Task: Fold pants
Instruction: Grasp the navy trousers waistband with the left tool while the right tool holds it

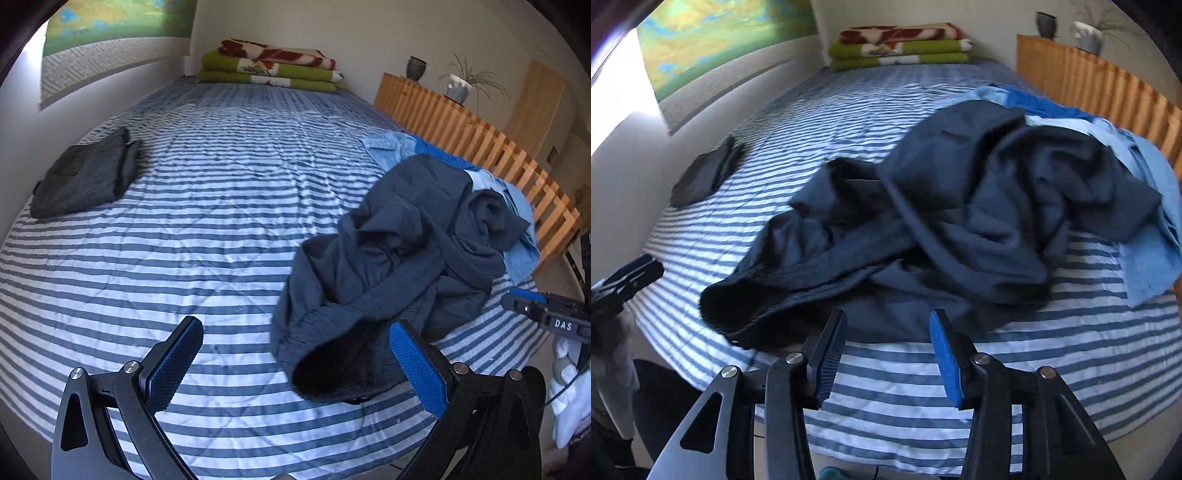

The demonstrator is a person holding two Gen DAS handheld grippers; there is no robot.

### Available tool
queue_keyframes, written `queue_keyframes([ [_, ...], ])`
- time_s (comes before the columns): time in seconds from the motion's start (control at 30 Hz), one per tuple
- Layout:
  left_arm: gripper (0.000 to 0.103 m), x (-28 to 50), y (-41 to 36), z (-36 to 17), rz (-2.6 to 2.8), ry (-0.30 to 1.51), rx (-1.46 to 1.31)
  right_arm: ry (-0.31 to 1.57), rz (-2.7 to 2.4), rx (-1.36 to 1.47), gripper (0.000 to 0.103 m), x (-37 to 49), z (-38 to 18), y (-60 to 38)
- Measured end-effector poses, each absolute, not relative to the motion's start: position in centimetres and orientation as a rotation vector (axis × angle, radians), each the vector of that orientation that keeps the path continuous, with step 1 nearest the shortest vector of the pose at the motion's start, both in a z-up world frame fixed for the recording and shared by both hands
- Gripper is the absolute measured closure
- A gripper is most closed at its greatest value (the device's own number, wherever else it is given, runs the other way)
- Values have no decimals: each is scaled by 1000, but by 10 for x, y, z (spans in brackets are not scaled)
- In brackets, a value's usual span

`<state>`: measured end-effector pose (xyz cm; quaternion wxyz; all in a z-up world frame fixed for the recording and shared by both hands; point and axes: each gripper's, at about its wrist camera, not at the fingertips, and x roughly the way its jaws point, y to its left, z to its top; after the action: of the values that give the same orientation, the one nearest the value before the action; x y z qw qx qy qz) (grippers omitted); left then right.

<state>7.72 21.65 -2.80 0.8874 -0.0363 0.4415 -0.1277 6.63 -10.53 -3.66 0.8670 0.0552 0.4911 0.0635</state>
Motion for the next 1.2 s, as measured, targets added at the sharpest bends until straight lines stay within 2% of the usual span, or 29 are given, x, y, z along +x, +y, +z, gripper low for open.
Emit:
queue_keyframes([
  [0.1,3,88,183,-46,-311,961,-6,1035,74,150,59,77,-46,-127],
  [0.2,12,101,165,-71,-294,1012,94,1047,46,178,59,89,-55,-139],
  [0.23,20,106,163,-80,-290,1037,111,1051,49,191,59,93,-56,-140],
  [0.27,34,110,163,-90,-292,1070,114,1053,56,201,59,96,-57,-139],
  [0.3,44,114,166,-99,-296,1106,104,1052,74,208,59,99,-57,-137],
  [0.33,64,118,169,-108,-290,1137,85,1050,88,207,59,100,-57,-137],
  [0.37,77,121,173,-114,-281,1154,63,1046,95,200,59,101,-57,-133],
  [0.47,89,122,187,-115,-285,1135,-26,1031,143,174,59,104,-54,-118],
  [0.57,93,118,209,-104,-275,1110,-122,1025,190,158,59,111,-52,-106],
  [0.83,96,89,239,-84,-272,1075,-187,1114,333,268,59,151,-74,-80],
  [1.07,96,80,253,-81,-288,1058,-228,1166,256,184,51,176,-101,-52],
  [1.17,96,75,263,-73,-289,1028,-263,1174,322,205,81,170,-95,-44],
  [1.2,96,75,270,-69,-283,1013,-283,1168,349,210,85,165,-91,-43],
])
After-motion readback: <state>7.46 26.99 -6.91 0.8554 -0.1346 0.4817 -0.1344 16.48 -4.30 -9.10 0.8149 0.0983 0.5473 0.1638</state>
